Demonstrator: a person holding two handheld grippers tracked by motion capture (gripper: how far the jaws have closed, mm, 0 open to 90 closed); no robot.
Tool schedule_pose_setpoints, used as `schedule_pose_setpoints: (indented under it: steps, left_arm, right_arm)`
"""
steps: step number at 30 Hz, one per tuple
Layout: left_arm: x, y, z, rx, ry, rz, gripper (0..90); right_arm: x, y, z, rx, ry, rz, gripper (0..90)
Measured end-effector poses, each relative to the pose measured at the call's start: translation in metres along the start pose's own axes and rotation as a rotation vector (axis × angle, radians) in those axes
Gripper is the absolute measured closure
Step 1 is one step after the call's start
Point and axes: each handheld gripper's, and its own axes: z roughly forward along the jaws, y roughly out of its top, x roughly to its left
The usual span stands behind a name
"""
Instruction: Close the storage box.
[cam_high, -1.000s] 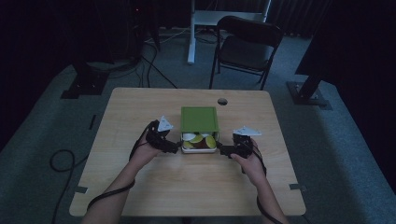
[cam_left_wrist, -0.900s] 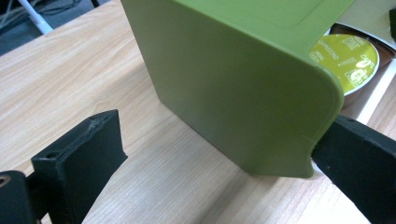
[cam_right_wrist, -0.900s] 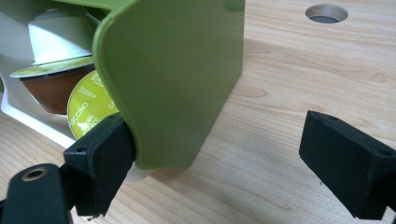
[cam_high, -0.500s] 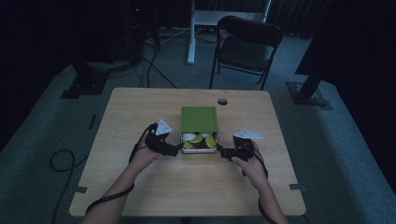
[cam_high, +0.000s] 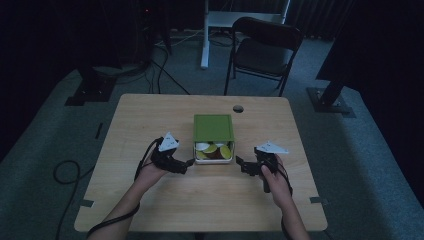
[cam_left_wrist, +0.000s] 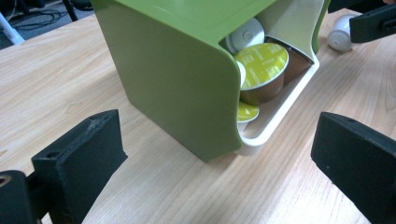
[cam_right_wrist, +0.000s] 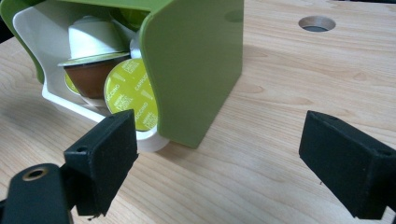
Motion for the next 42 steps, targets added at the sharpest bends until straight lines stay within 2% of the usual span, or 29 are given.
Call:
schedule_pose_setpoints:
  steps: [6,13,18,29,37,42]
  left_arm:
    - [0.001,-0.003,-0.005,0.002,0.022,-0.003,2.4]
    - [0.011,-0.015,-0.021,0.022,0.046,-0.017,2.4]
    - [0.015,-0.021,-0.027,0.022,0.054,-0.031,2.4]
    - [0.023,-0.040,-0.039,0.043,0.073,-0.051,2.4]
    - [0.032,-0.060,-0.048,0.053,0.095,-0.093,2.4]
    - [0.034,-0.070,-0.052,0.059,0.096,-0.092,2.4]
  right_arm:
    - [-0.004,-0.002,-0.008,-0.015,-0.008,0.003,11.1]
    - [-0.015,-0.011,-0.022,-0.009,-0.055,-0.003,11.1]
    - [-0.020,-0.015,-0.028,-0.011,-0.073,0.000,11.1]
    - [-0.035,-0.029,-0.046,-0.011,-0.117,0.023,11.1]
    - [-0.049,-0.040,-0.057,-0.006,-0.149,0.044,11.1]
    - [-0.053,-0.045,-0.061,0.000,-0.158,0.045,11.1]
